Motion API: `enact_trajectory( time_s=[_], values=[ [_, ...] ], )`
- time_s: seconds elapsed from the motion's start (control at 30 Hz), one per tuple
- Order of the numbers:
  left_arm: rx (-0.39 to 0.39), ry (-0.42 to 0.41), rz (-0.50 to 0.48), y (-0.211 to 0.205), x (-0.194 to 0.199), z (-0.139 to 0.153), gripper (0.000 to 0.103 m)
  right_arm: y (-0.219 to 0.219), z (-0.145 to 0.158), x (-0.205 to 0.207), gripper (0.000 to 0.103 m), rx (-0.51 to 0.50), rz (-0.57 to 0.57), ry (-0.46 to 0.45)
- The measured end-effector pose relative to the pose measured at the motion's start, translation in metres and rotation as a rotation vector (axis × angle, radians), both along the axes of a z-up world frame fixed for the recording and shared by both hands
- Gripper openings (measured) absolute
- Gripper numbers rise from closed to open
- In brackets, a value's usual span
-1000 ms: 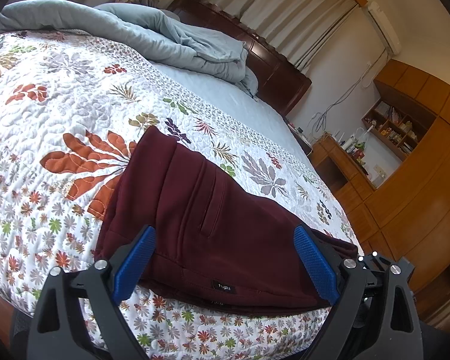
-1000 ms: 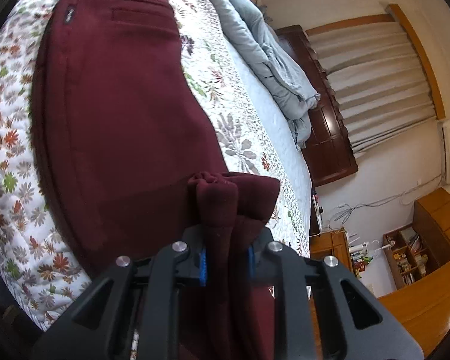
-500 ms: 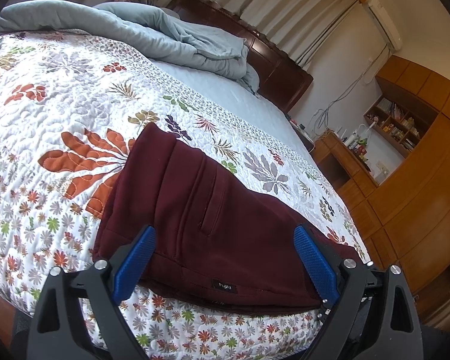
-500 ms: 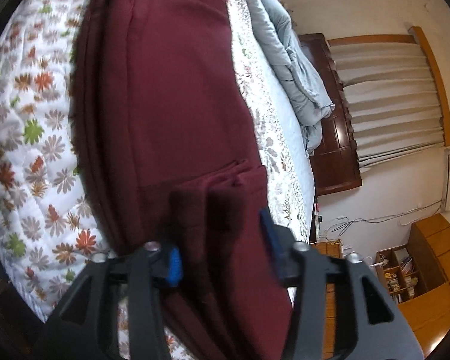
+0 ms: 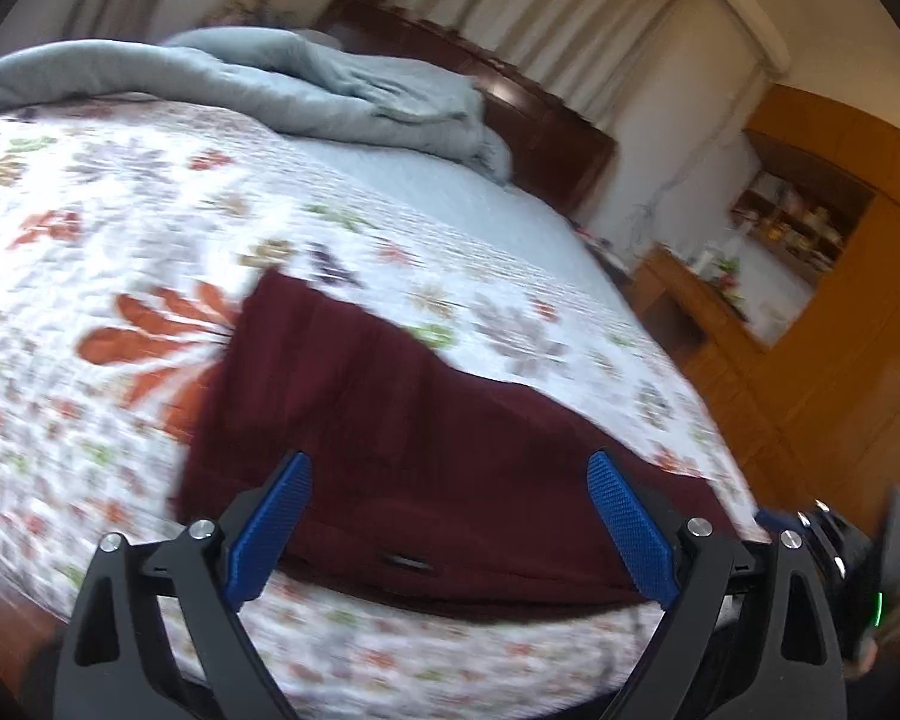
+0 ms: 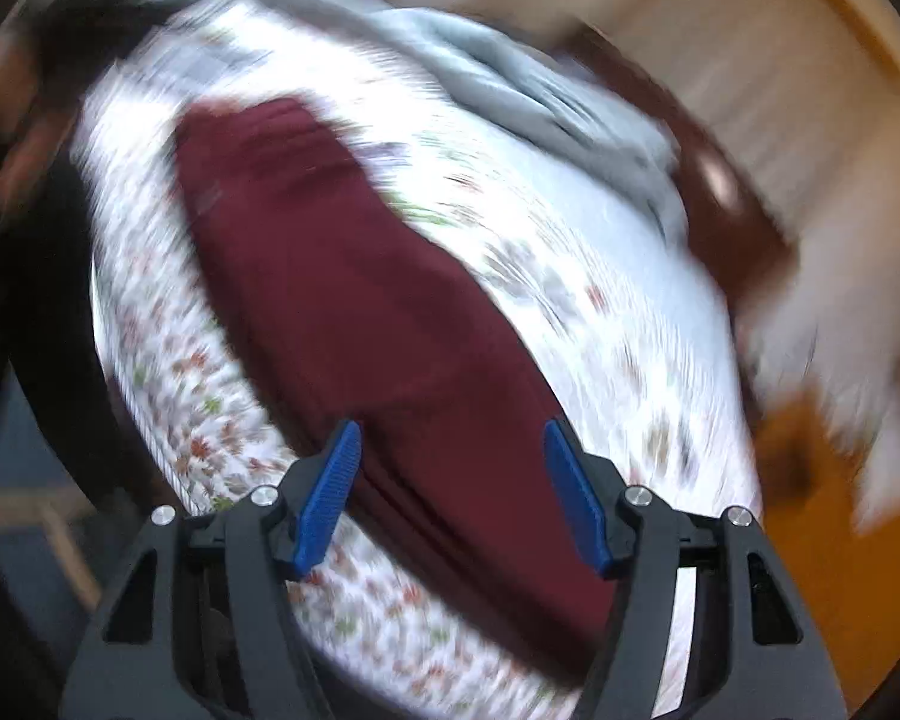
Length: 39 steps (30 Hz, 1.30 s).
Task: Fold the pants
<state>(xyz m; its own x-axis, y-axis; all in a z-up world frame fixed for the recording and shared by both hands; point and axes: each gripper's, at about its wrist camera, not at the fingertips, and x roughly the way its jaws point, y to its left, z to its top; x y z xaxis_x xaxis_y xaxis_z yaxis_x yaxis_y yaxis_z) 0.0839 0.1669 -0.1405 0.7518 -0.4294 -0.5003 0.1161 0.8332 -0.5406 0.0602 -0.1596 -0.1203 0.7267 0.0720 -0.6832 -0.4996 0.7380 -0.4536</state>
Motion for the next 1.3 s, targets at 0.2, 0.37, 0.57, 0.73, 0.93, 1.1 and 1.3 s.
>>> enact_trajectory(
  time_s=[0.2,0.37,0.57,0.73,0.93,1.1,1.3],
  values=[
    [-0.109,-0.052,-0.363,-0.118,0.001,0.030,0.094,-0.183,0.013,0.044,0.012,0.442,-0.465,0.255],
    [-0.125,-0.022,-0.544,-0.200,0.019,0.014,0.094,-0.202,-0.029,0.038,0.009,0.526,-0.486,0.416],
    [-0.110,0.239,-0.555,-0.228,0.042,-0.057,0.093,-0.199,-0.056,0.042,0.009,0.426,-0.452,0.488],
    [-0.127,0.217,-0.555,-0.220,0.036,-0.057,0.094,-0.220,-0.027,0.061,0.013,0.589,-0.436,0.463],
    [-0.117,0.211,-0.548,-0.225,0.036,-0.057,0.094,-0.246,-0.035,0.122,0.017,0.736,-0.466,0.494],
    [-0.183,0.248,-0.530,-0.217,0.041,-0.059,0.094,-0.254,-0.079,0.144,0.000,0.693,-0.533,0.589],
    [-0.223,0.271,-0.475,-0.203,0.033,-0.043,0.094,-0.252,-0.048,0.121,0.022,0.748,-0.522,0.534]
  ],
)
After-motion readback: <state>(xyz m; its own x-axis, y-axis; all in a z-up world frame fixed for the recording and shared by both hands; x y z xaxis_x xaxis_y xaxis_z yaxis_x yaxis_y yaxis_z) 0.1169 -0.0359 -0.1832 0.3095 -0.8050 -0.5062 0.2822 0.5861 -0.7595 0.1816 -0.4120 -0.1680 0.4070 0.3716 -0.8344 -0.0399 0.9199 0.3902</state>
